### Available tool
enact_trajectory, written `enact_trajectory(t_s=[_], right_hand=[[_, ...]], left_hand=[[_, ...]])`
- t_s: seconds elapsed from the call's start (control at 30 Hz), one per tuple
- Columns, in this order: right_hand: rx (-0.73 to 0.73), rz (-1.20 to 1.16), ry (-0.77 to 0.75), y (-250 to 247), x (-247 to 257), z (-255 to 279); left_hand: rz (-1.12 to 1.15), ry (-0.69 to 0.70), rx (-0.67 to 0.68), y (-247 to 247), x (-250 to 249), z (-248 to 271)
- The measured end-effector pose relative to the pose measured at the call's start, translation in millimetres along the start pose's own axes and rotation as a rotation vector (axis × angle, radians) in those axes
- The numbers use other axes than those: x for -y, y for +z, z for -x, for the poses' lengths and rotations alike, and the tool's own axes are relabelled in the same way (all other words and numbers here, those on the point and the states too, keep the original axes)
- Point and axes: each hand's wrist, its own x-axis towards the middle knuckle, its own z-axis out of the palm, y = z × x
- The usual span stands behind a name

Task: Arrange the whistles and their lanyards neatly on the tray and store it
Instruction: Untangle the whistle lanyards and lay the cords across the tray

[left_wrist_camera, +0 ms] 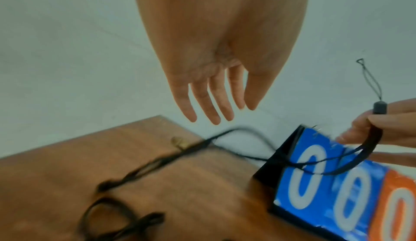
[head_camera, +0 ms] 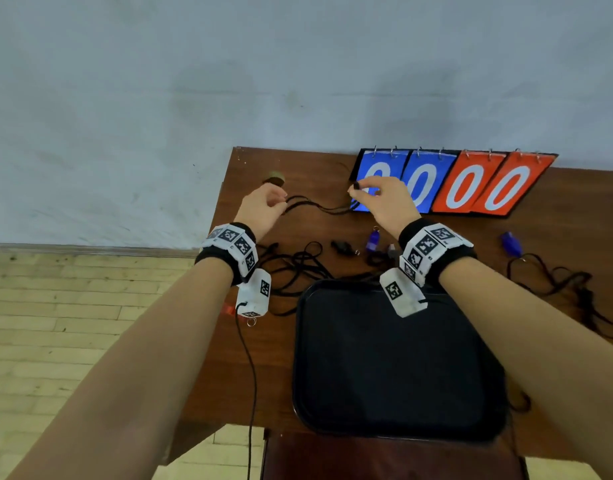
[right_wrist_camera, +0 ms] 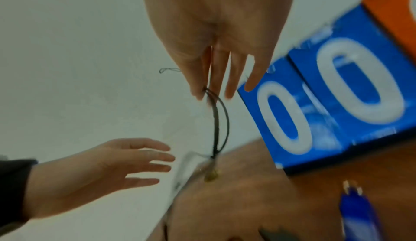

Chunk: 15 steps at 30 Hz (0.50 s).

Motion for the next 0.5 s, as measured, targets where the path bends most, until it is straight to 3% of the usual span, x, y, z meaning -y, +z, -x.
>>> enact_trajectory(t_s=[0.13, 0.3, 0.5], right_hand=[[0.061, 0.058, -0.072, -43, 34, 33], [0.093, 0.156, -0.114, -94, 68, 84], [0.116, 0.234, -0.171, -130, 69, 148]], left_hand=[[0.092, 0.136, -0.002, -13, -64, 33], [0.403, 0.111, 0.167, -14, -150, 94], [0.285, 0.221, 0.173, 15, -187, 154]])
